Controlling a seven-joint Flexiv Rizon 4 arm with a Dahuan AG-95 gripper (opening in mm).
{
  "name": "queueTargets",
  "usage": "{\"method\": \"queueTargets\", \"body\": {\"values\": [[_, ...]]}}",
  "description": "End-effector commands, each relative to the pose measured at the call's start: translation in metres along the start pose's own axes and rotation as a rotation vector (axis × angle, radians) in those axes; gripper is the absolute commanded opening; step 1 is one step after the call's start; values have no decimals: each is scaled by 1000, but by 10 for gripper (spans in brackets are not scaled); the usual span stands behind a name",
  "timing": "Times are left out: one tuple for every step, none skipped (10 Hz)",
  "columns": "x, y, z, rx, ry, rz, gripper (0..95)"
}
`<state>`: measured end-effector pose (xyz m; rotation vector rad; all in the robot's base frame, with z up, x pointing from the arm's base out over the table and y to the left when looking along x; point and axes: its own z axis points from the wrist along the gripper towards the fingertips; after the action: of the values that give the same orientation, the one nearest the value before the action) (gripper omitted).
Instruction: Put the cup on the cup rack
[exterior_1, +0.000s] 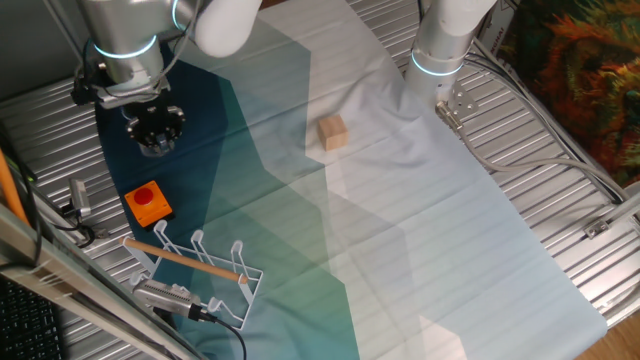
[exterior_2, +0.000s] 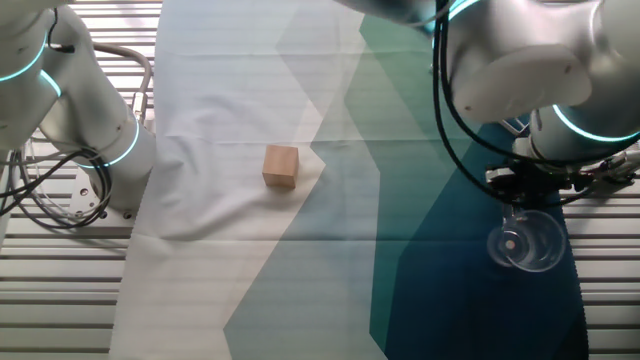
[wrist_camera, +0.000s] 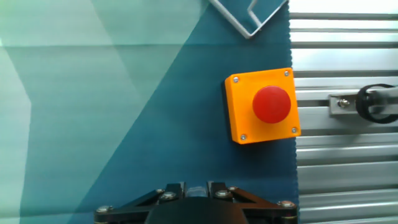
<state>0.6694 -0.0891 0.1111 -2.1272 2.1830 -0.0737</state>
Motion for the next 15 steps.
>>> {"method": "queueTargets", "body": {"values": [[-2,-1,-2,8,-75,37,0],[-4,-2,-3,12,-103,57,0],[-5,-3,-4,16,-110,64,0],[-6,-4,-5,16,-124,74,0],[-7,-6,-6,21,-157,87,0],[-10,-9,-8,24,-187,103,0],[-12,-11,-10,26,-202,112,0],[-14,-13,-11,27,-224,130,0],[-15,-14,-12,32,-246,145,0],[-17,-15,-13,42,-292,172,0],[-17,-16,-14,49,-325,194,0],[-17,-16,-14,55,-356,212,0],[-17,-16,-14,63,-375,222,0],[-17,-16,-14,71,-399,239,0],[-17,-16,-14,72,-413,245,0]]}}
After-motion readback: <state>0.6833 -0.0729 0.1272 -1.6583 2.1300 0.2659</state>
